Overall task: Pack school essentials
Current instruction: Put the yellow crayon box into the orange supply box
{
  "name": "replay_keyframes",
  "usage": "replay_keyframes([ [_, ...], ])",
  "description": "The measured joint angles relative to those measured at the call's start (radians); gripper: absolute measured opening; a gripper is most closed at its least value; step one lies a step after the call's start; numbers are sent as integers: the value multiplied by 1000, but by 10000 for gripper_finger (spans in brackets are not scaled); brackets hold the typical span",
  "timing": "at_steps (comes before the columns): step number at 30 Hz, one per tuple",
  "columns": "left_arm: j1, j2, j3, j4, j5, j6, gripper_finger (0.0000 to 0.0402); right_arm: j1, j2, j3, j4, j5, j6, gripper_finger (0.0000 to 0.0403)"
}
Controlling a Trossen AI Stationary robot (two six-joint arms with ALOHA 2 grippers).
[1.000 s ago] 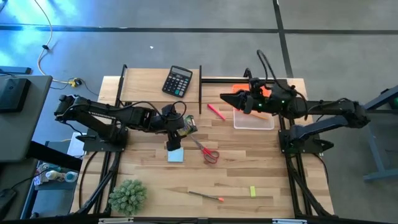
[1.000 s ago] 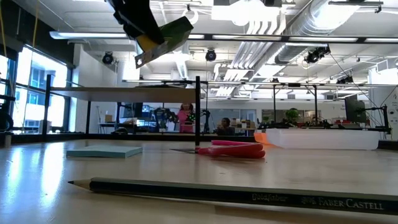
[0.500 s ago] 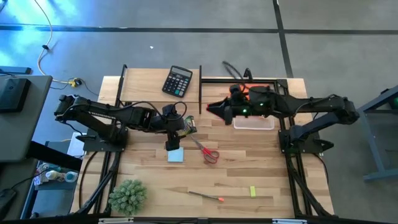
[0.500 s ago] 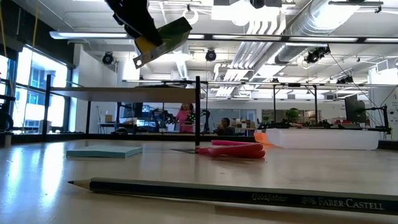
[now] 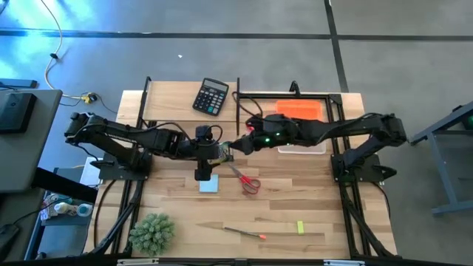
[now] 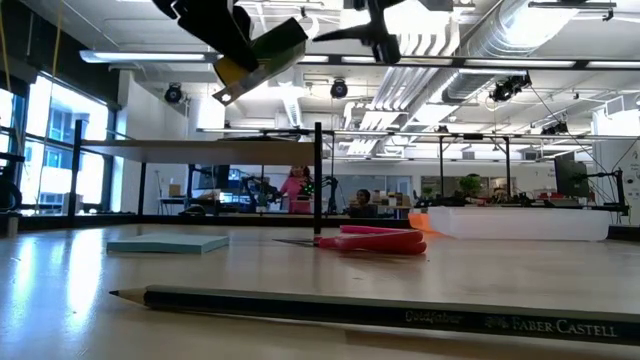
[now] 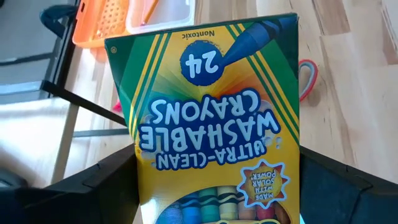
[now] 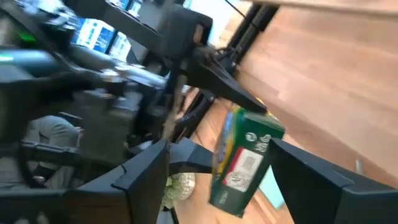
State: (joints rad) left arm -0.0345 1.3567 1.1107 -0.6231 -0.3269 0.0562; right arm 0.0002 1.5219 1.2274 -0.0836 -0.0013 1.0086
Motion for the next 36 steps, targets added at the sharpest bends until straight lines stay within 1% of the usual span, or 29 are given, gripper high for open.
replay_keyframes([
  [4,0,0,0,0,-34,1,329,0,43,0,32,-4,49,264],
  [7,0,0,0,-6,-43,0,329,-1,67,0,60,-14,78,264],
  [14,0,1,-1,-13,-44,0,329,-1,94,0,60,-10,135,264],
  [21,0,1,-1,-13,-56,0,329,-20,85,0,57,-22,139,264],
  [24,0,0,0,-17,-72,0,329,-33,69,-1,55,-43,138,264],
  [30,0,0,0,-31,-85,0,329,-49,29,-2,40,-47,112,264],
  [36,0,0,0,-21,-89,-1,329,-54,13,-2,-20,-11,99,264],
])
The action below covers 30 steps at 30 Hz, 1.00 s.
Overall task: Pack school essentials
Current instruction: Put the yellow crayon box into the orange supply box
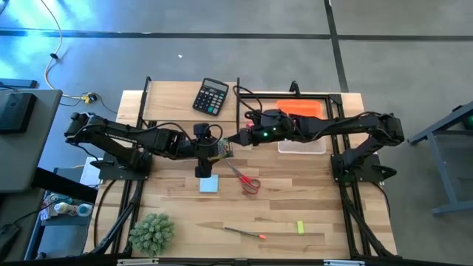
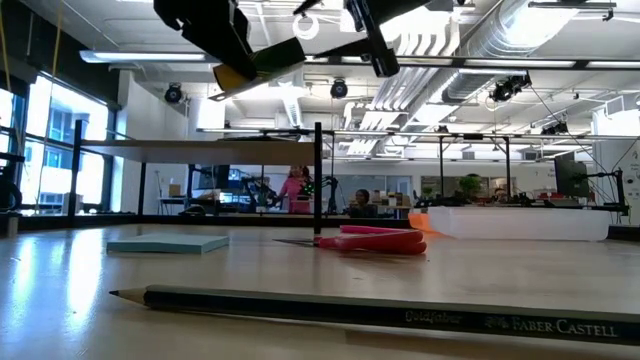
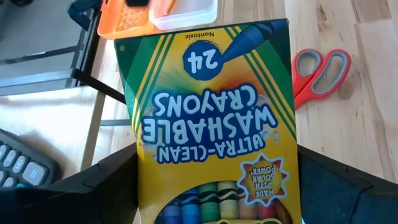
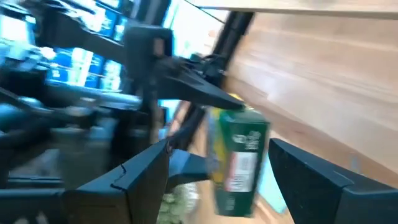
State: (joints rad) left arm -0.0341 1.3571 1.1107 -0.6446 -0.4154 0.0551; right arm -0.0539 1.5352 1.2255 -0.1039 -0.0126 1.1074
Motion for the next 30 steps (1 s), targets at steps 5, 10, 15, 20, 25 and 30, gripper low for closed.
replay_keyframes([
  [5,0,0,0,19,-15,-1,329,2,19,0,-13,30,10,264],
  [10,0,2,0,28,-25,-2,329,2,30,0,15,33,-7,264],
  [15,0,4,0,74,-31,0,329,2,31,0,8,57,-13,263],
  [20,4,4,0,97,-42,1,329,2,31,0,7,54,-14,263],
  [25,23,4,0,145,-53,1,329,2,31,0,3,46,-6,261],
  [30,36,4,0,169,-53,1,329,2,31,0,4,34,-5,235],
])
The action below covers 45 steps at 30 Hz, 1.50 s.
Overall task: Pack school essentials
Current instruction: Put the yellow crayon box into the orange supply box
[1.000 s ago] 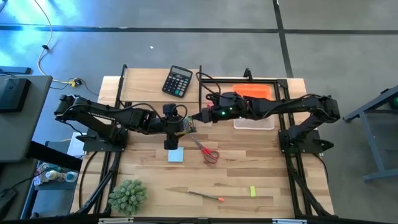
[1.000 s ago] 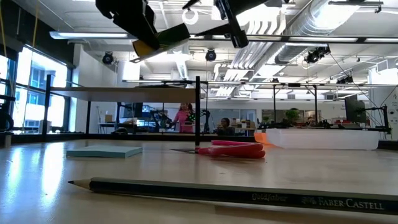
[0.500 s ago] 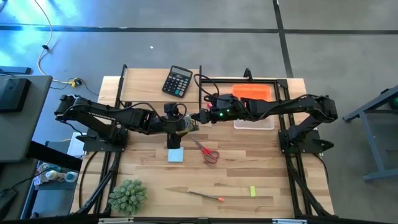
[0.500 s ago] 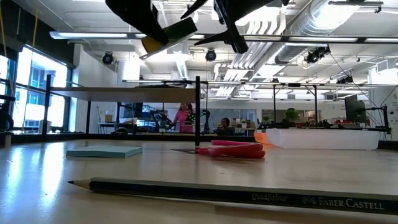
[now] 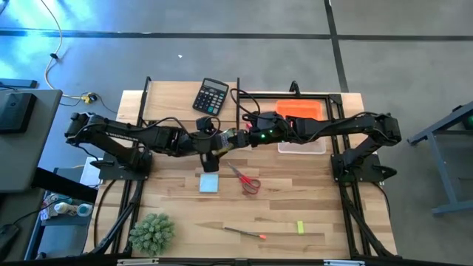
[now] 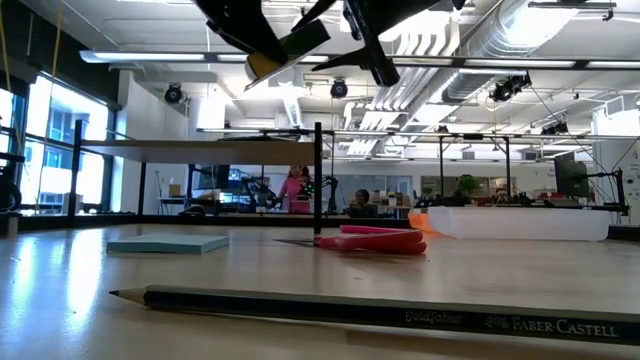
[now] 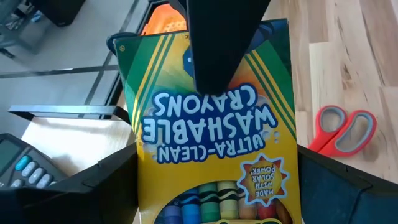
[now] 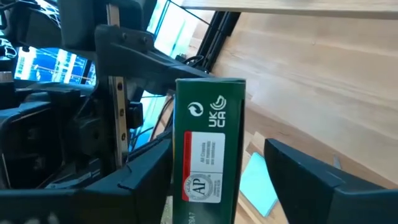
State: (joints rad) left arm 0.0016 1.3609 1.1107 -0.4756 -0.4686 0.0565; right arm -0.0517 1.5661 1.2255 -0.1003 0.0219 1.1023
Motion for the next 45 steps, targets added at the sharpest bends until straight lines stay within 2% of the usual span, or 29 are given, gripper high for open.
replay_keyframes([
  [8,1,0,0,3,13,1,329,0,0,0,3,-4,0,170],
  [15,1,1,0,18,16,27,329,0,-1,2,4,-5,-2,138],
  [27,0,1,-1,30,25,15,329,0,-1,2,3,-6,-4,134],
  [40,45,1,-1,24,86,-25,329,-3,0,2,0,2,-7,134],
  [45,54,1,-1,27,144,-12,329,-9,0,1,-3,-3,-1,134],
])
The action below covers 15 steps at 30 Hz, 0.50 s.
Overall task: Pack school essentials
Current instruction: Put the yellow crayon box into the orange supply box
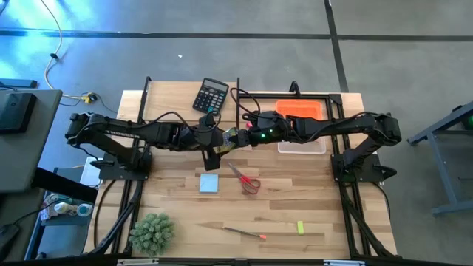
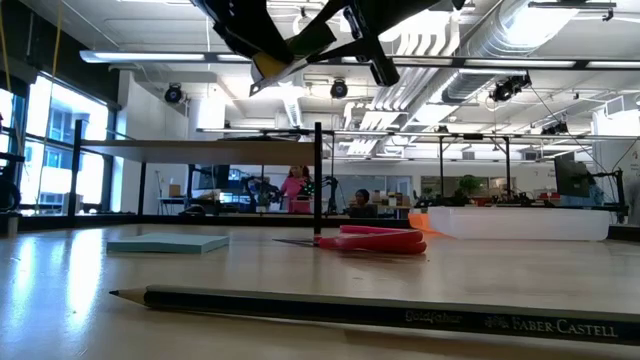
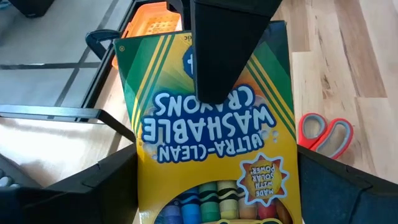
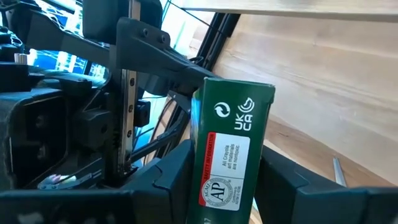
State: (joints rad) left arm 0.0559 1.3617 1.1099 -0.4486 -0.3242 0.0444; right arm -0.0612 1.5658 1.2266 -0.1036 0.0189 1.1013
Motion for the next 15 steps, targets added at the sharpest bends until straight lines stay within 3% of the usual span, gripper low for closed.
replay_keyframes([
  [11,18,0,0,7,53,11,333,0,0,0,-12,-4,24,133],
  [15,29,0,0,17,26,-4,346,-3,0,0,-13,5,24,133],
])
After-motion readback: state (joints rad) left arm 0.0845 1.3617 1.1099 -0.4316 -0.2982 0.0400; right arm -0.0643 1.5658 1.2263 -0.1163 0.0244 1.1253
